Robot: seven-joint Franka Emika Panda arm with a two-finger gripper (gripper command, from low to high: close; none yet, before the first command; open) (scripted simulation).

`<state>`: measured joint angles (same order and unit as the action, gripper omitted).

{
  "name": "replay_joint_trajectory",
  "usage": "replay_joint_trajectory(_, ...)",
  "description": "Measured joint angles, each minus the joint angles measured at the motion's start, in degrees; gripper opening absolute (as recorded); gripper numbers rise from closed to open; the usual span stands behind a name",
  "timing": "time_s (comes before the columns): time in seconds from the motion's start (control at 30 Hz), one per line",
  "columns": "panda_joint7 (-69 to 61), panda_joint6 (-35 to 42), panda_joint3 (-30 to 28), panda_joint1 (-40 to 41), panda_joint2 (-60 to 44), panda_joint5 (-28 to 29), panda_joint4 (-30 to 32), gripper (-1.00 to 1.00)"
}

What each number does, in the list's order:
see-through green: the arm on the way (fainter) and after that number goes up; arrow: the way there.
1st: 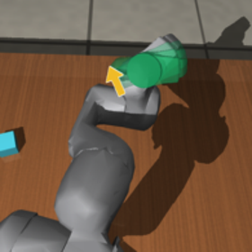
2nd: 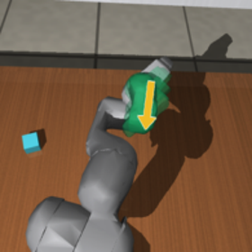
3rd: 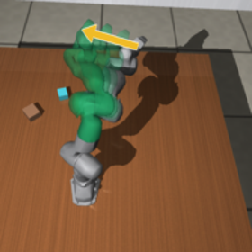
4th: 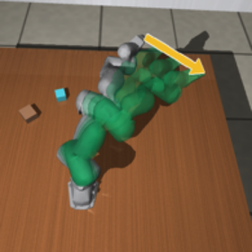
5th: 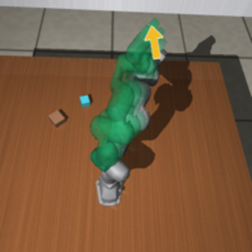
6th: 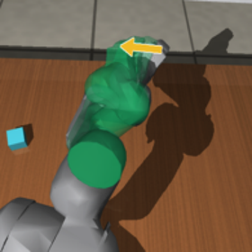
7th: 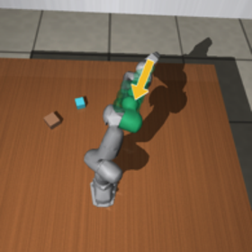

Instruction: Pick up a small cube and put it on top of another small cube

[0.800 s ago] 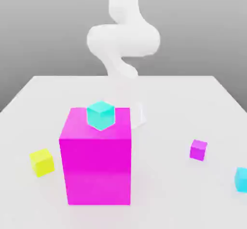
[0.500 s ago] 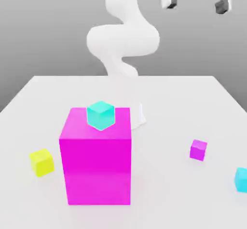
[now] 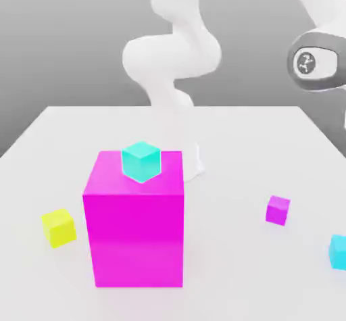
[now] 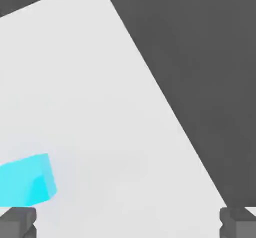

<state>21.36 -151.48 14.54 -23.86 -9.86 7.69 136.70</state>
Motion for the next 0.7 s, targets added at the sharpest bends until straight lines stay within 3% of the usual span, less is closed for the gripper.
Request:
replay_joint_trajectory(0.1,-1.2,-2.2,0.9,-2.6,-6.5,2.8,0.4,0.0)
replay_joint_trajectory(0.23,1.1,-7.8,-2.1,-5.9,-14.8,7.0,-1.0,0.0)
replay_joint_trajectory(0.27,1.8,-9.3,-3.0,-6.6,-16.8,8.0,-1.5,-1.0)
replay_joint_trajectory(0.5,1.9,-9.6,-3.2,-6.8,-17.2,8.2,-1.6,-1.0)
replay_joint_trajectory(0.7,-1.4,-1.3,-0.2,-2.8,-6.1,2.2,0.9,-1.0)
